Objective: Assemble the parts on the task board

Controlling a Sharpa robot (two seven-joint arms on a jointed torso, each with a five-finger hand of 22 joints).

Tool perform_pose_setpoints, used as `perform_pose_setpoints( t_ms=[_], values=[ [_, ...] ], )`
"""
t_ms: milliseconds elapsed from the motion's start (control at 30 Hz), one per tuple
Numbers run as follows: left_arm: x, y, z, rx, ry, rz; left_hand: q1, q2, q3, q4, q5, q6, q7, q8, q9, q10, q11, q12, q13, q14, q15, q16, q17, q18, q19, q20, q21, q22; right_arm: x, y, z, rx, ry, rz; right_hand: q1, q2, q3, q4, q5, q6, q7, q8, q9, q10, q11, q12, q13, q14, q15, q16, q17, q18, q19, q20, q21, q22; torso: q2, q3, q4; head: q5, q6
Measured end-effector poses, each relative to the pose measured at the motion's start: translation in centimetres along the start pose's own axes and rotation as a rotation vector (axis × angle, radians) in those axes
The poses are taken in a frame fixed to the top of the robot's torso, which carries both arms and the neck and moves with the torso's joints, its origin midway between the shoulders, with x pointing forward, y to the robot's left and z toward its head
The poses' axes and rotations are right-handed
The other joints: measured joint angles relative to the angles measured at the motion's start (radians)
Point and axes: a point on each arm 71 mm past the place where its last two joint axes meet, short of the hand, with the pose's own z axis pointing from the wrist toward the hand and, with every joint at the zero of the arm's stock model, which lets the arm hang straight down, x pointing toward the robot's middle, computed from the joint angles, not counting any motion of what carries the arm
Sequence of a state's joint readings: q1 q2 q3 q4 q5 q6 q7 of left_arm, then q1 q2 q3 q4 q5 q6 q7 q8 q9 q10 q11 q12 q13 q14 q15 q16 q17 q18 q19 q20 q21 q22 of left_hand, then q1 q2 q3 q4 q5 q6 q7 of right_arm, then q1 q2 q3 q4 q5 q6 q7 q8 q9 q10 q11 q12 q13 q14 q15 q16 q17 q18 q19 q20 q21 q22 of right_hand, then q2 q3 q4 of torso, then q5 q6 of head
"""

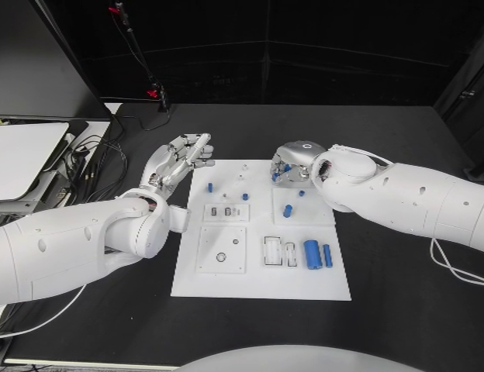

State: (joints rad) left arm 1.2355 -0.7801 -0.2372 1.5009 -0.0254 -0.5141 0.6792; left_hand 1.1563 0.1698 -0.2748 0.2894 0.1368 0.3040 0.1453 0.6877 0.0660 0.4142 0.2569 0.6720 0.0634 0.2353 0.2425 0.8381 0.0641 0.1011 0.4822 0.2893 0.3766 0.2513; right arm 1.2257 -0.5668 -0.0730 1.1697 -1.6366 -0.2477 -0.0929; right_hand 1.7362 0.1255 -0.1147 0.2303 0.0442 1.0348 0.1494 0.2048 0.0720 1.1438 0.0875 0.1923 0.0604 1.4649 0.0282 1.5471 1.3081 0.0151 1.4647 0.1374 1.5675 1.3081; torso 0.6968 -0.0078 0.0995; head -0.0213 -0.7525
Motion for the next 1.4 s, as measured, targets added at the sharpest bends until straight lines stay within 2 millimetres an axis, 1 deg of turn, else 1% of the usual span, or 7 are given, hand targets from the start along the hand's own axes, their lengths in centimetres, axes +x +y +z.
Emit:
perform_pose_setpoints(
  t_ms=[267, 367, 533, 700, 933, 1100, 1400],
  values=[
    [-0.2, 0.0, 0.0, 0.0, -0.002, 0.002, 0.004, 0.004, 0.0, 0.0, 0.0, 0.0, 0.0, 0.0, 0.0, 0.0, 0.0, 0.0, 0.0, 0.0, 0.0, 0.0, 0.0, 0.0, 0.0, 0.0, 0.0, 0.0, -2.1, 0.5, -0.3, -0.048, -0.136, 0.041, 0.005, -0.005, 0.004, 0.004, 0.0, 0.005, -0.003, -0.009, -0.001, 0.011, -0.004, -0.018, 0.0, 0.004, -0.004, 0.0, 0.0, 0.0, 0.004, -0.004, 0.0, 0.0, 0.007, -0.0006, -0.0029, 0.011, 0.023],
    [-0.1, 0.1, 0.0, -0.001, -0.001, 0.001, 0.004, 0.004, 0.0, 0.0, 0.0, 0.0, 0.0, 0.0, 0.0, 0.0, 0.0, 0.0, 0.0, 0.0, 0.0, 0.0, 0.0, 0.0, 0.0, 0.0, 0.0, 0.0, -2.9, 0.6, -0.2, -0.063, -0.181, 0.051, 0.005, -0.005, 0.008, 0.008, 0.0, 0.01, -0.003, -0.012, -0.002, 0.015, 0.001, -0.024, 0.0, 0.004, -0.004, 0.0, 0.0, 0.0, 0.004, -0.004, 0.0, 0.0, 0.011, -0.0006, -0.003, 0.016, 0.034],
    [-0.1, 0.1, 0.0, -0.001, 0.001, -0.001, 0.004, 0.004, 0.0, 0.0, 0.005, 0.0, 0.0, 0.0, 0.0, 0.0, 0.0, 0.0, 0.0, 0.0, 0.0, 0.0, 0.0, 0.0, 0.0, 0.0, 0.0, -0.001, -3.6, 1.1, 0.2, -0.083, -0.216, 0.058, 0.007, -0.007, 0.008, 0.008, 0.0, 0.015, -0.003, -0.016, -0.005, 0.019, -0.002, -0.03, 0.0, 0.004, -0.004, 0.0, 0.0, 0.0, 0.004, -0.004, 0.0, 0.0, 0.019, -0.0001, -0.0017, 0.021, 0.05],
    [-0.1, 0.1, 0.0, -0.002, 0.001, -0.001, 0.004, 0.004, 0.0, 0.0, 0.005, 0.0, 0.0, 0.0, 0.0, 0.0, 0.0, 0.0, 0.0, 0.0, 0.0, 0.0, 0.0, 0.0, 0.0, 0.0, 0.0, -0.001, -4.0, 1.5, 0.8, -0.095, -0.228, 0.059, 0.006, -0.007, 0.009, 0.014, 0.0, 0.015, -0.003, -0.019, -0.005, 0.019, -0.002, -0.035, 0.0, 0.004, -0.004, 0.0, 0.0, 0.0, 0.004, -0.004, 0.0, 0.0, 0.027, -0.0001, 0.0001, 0.021, 0.065],
    [-0.1, 0.1, 0.0, -0.002, 0.003, -0.003, 0.004, 0.004, 0.0, 0.0, 0.004, 0.0, 0.0, 0.0, 0.0, 0.0, 0.0, 0.0, 0.0, 0.0, 0.0, 0.0, 0.0, 0.0, 0.0, 0.0, 0.0, -0.001, -4.3, 1.9, 1.6, -0.098, -0.231, 0.057, 0.011, -0.012, 0.01, 0.015, -0.001, 0.015, -0.003, -0.022, -0.005, 0.019, -0.002, -0.039, 0.0, 0.004, -0.004, 0.0, 0.0, 0.0, 0.004, -0.004, 0.0, 0.0, 0.038, -0.0008, 0.0028, 0.012, 0.088],
    [0.0, 0.1, 0.0, -0.002, 0.005, -0.005, 0.004, 0.004, 0.0, 0.0, 0.008, 0.0, 0.0, 0.0, 0.0, 0.0, 0.0, 0.0, 0.0, 0.0, 0.0, -0.004, 0.0, 0.0, 0.0, 0.0, 0.0, -0.001, -4.4, 2.1, 2.2, -0.098, -0.227, 0.055, 0.011, -0.012, 0.01, 0.015, -0.001, 0.015, -0.002, -0.023, -0.005, 0.019, -0.002, -0.039, 0.0, 0.004, -0.004, 0.0, 0.0, 0.0, 0.004, -0.004, 0.0, 0.0, 0.047, -0.0012, 0.0053, 0.011, 0.095],
    [0.1, 0.1, -0.1, -0.002, 0.009, -0.008, 0.004, 0.004, 0.0, 0.0, 0.008, 0.0, 0.0, 0.0, 0.0, 0.0, 0.0, 0.0, 0.0, 0.0, 0.0, -0.004, 0.0, 0.0, 0.0, 0.0, 0.0, -0.001, -4.4, 2.4, 2.9, -0.094, -0.212, 0.05, 0.011, -0.012, 0.013, 0.019, -0.004, 0.014, -0.002, -0.029, -0.005, 0.027, -0.002, -0.047, 0.0, 0.004, -0.004, 0.0, 0.0, 0.0, 0.004, -0.004, 0.0, 0.0, 0.057, -0.0013, 0.0101, 0.016, 0.094]
  ],
)
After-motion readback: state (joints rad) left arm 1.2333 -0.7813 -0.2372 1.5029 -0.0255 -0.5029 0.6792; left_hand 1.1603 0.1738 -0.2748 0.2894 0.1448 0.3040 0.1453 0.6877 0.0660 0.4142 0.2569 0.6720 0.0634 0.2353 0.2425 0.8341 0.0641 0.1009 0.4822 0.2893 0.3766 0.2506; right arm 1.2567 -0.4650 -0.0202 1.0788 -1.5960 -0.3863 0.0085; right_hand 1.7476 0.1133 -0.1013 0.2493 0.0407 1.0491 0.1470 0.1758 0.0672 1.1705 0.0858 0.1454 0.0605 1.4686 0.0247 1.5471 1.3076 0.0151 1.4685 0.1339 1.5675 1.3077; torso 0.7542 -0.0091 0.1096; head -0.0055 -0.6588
